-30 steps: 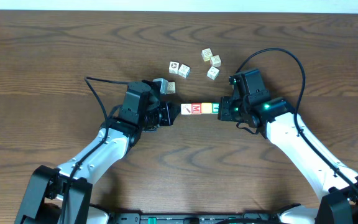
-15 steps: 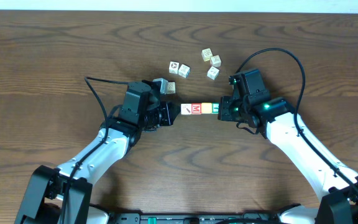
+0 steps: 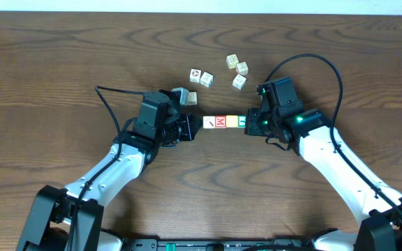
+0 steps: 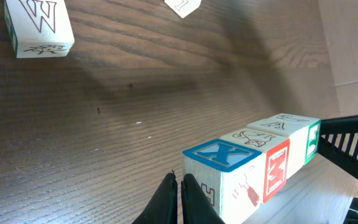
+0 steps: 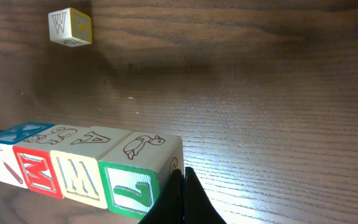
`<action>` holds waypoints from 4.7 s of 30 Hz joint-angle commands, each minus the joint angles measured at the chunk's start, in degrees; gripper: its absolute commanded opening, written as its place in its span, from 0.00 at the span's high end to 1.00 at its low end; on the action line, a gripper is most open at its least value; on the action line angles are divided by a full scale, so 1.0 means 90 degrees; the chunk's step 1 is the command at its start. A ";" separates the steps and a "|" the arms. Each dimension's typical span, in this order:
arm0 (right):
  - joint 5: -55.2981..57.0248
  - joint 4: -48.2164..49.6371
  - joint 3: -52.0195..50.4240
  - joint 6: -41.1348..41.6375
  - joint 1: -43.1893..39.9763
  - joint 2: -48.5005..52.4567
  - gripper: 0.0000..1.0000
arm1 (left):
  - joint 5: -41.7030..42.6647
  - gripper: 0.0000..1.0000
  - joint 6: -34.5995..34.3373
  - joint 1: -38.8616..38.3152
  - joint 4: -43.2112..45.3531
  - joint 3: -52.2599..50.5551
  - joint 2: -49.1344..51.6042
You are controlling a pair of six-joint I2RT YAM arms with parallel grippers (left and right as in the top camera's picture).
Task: Lift 4 blocks
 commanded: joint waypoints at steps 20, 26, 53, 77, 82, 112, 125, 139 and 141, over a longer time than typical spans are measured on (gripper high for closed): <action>-0.1727 -0.0044 0.0277 -0.0049 0.0304 -0.0002 0.99 | 0.1212 0.93 0.0039 -0.0393 -0.0022 0.0245 -0.0131; -0.1710 -0.0172 0.0274 -0.0049 0.0304 0.0078 0.99 | 0.1088 0.93 0.0087 -0.0398 -0.0253 0.0245 -0.0131; -0.1569 -0.0316 0.0223 -0.0046 0.0508 0.0153 0.99 | 0.0848 0.93 0.0277 -0.0588 -0.0656 0.0226 -0.0124; -0.1484 -0.0393 0.0066 -0.0046 0.0508 0.0505 0.99 | 0.0755 0.93 0.0223 -0.0610 -0.0668 0.0226 -0.0124; -0.1530 -0.0313 0.0066 -0.0046 0.0527 0.0682 0.99 | 0.0554 0.94 0.0223 -0.0763 -0.0692 0.0221 -0.0124; -0.1474 -0.0262 0.0066 -0.0049 0.0634 0.0712 0.99 | 0.0131 0.93 0.0228 -0.0940 -0.1035 0.0204 0.0056; -0.1285 -0.0267 0.0061 -0.0049 0.0758 0.0724 0.99 | 0.0107 0.93 0.0231 -0.0940 -0.1022 0.0204 0.0333; -0.1358 -0.0158 0.0061 -0.0073 0.0758 0.1326 0.99 | 0.0087 0.93 0.0228 -0.0940 -0.1025 0.0204 0.0342; -0.1355 -0.0151 0.0061 -0.0078 0.0758 0.1338 0.99 | 0.0083 0.93 0.0231 -0.0942 -0.1025 0.0204 0.0342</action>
